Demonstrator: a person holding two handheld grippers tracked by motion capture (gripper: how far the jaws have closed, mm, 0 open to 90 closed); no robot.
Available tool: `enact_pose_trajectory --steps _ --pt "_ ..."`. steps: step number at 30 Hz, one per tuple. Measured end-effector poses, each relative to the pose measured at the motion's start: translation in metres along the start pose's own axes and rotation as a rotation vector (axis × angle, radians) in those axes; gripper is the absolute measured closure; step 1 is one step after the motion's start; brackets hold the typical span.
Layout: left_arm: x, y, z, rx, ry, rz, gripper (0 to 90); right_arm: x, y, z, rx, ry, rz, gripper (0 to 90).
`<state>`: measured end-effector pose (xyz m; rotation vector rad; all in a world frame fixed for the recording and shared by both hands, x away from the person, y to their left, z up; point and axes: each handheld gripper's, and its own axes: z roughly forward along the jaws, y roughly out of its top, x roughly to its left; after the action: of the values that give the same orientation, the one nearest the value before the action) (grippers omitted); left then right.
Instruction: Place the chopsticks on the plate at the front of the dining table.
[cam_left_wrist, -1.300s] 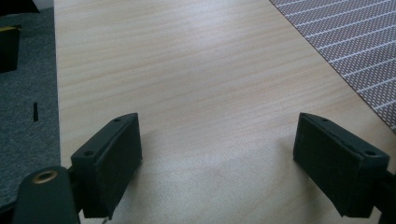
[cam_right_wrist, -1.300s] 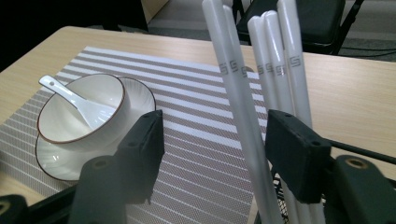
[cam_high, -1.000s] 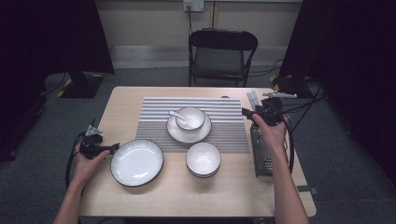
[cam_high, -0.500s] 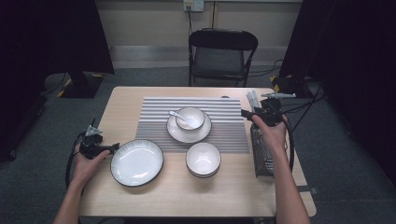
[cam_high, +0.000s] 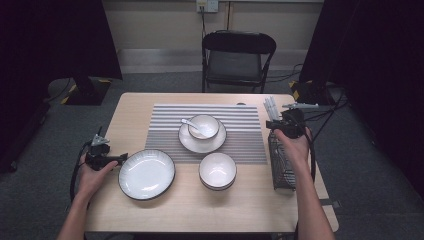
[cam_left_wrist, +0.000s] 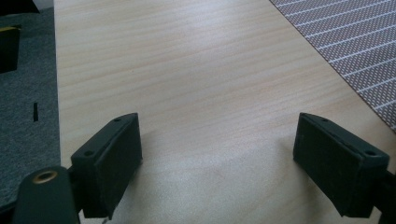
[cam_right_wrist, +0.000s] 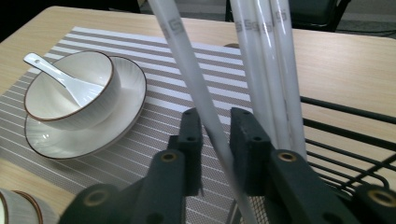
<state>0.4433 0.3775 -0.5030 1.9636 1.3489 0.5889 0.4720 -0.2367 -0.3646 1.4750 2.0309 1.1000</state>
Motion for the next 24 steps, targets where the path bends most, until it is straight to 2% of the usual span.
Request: enact_pose_trajectory --steps 4,11,24 --pt "0.000 0.000 0.000 -0.001 0.000 -0.001 15.0 0.001 0.001 -0.002 -0.026 -0.014 -0.011 78.9" --pt "0.000 0.000 0.000 0.000 0.000 0.000 15.0 0.000 0.003 -0.011 -0.100 -0.010 -0.007 81.5" --pt "0.000 0.000 0.000 0.000 0.000 0.000 15.0 0.002 0.000 -0.013 -0.089 -0.034 -0.005 81.4"
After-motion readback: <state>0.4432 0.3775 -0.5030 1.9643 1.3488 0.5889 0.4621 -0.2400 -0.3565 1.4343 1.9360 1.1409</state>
